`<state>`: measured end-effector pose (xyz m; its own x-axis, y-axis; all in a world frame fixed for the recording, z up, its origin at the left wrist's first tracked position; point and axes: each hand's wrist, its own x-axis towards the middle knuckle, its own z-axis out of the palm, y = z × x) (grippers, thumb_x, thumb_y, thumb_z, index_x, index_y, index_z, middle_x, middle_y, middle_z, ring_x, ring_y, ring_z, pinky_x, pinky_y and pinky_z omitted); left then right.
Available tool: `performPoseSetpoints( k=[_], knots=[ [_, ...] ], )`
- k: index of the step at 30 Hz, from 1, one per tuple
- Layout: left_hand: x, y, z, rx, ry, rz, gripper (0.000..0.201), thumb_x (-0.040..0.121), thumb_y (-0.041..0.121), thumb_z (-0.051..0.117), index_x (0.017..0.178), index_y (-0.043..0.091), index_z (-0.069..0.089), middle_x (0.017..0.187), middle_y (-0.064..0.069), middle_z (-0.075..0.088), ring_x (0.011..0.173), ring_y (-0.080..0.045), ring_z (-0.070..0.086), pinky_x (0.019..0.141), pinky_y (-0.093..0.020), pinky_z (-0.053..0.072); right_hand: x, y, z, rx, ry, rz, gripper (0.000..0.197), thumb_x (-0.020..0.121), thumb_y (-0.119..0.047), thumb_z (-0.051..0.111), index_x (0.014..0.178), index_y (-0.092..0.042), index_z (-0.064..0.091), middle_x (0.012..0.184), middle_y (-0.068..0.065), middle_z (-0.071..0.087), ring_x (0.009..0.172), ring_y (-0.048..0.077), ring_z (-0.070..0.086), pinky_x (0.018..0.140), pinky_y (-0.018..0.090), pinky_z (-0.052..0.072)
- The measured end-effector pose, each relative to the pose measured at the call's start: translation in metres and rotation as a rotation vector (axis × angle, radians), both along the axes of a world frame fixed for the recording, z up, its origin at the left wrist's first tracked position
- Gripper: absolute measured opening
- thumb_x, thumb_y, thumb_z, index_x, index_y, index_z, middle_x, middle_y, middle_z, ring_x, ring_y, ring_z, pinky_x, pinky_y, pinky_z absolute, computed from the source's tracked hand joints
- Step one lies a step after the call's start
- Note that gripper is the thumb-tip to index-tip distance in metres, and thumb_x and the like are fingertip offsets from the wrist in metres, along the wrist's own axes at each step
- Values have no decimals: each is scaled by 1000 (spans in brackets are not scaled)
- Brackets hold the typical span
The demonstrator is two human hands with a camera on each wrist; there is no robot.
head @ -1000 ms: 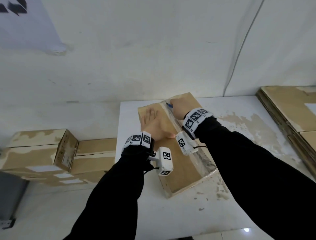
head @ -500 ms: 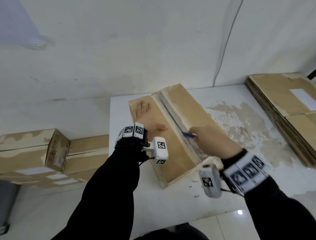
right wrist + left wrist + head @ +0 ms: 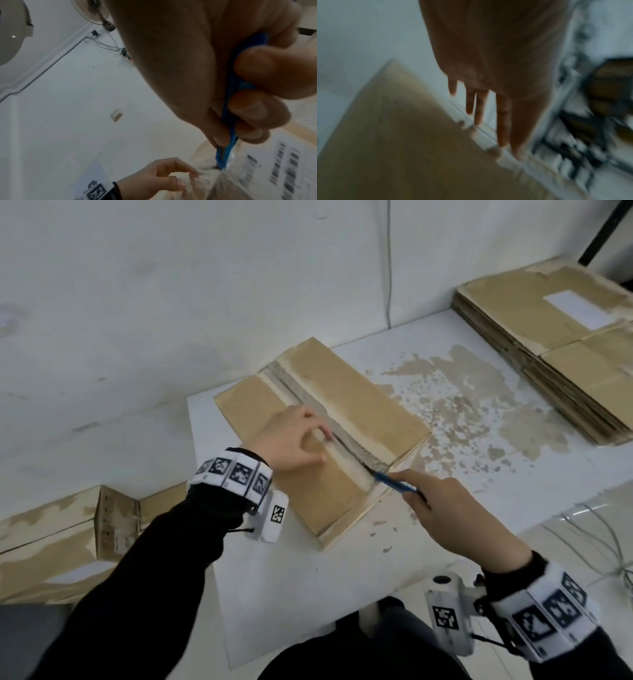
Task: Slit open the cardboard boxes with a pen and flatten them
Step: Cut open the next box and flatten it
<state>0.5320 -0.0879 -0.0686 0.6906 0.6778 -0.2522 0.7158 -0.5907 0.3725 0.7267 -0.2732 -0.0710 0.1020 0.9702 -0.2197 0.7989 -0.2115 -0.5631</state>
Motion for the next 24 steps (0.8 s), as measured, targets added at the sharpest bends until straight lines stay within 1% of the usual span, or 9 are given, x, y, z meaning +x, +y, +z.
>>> performPoseSetpoints(
  k=[2,4,6,8,10,14,18,21,24],
  knots=[
    [11,-8,8,-9,158,-170,58,74,55,70,125,36,48,131,3,35,125,-17,32,107,-42,31,4,0,-3,-6,73,-29,32,99,-17,43,128,-28,54,49,-3,43,37,9,33,40,19,29],
    [19,-4,15,34,307,-276,76,66,59,74,131,36,42,129,5,34,122,-15,30,104,-36,30,6,0,-4,-5,104,-43,33,99,-16,42,128,-27,54,48,-4,43,36,8,36,40,17,29],
    [23,1,20,33,400,-336,83,61,59,78,131,38,39,128,5,34,121,-14,31,99,-34,32,4,-3,-2,12,37,-35,34,100,-18,41,130,-28,53,52,-6,44,39,7,36,41,18,30],
    [28,2,22,35,460,-369,86,59,58,80,132,39,38,125,5,34,120,-13,31,92,-31,35,-2,-11,2,36,-123,-19,36,100,-20,38,133,-32,48,60,-7,46,46,6,37,42,21,27],
    [35,0,24,40,519,-373,85,59,56,81,130,36,40,123,4,33,117,-13,32,91,-31,39,-5,-19,5,45,-189,-27,37,101,-21,37,135,-34,45,63,-6,48,49,7,38,44,21,27],
    [52,-4,27,13,549,-345,79,50,45,89,110,27,42,113,0,33,106,-17,32,85,-42,48,4,-18,-7,42,91,-77,36,100,-17,40,133,-26,52,56,-12,45,42,6,43,43,17,31],
    [55,-5,27,3,536,-323,83,48,37,92,112,25,40,110,-1,37,101,-20,41,85,-43,49,7,-16,-18,-1,299,-135,38,101,-17,39,137,-25,48,63,3,50,47,5,35,47,14,31],
    [50,-6,27,-5,489,-315,80,48,34,93,107,25,39,110,-1,39,99,-20,43,86,-43,49,8,-20,-15,-32,356,-94,37,101,-17,40,135,-28,49,62,-1,47,44,4,35,47,15,32],
    [47,-7,28,-3,457,-307,82,50,32,93,113,21,42,112,-2,39,99,-19,42,84,-41,49,10,-14,-13,-35,322,-71,37,100,-18,40,133,-30,52,62,-3,50,42,4,35,46,15,31]
  ],
)
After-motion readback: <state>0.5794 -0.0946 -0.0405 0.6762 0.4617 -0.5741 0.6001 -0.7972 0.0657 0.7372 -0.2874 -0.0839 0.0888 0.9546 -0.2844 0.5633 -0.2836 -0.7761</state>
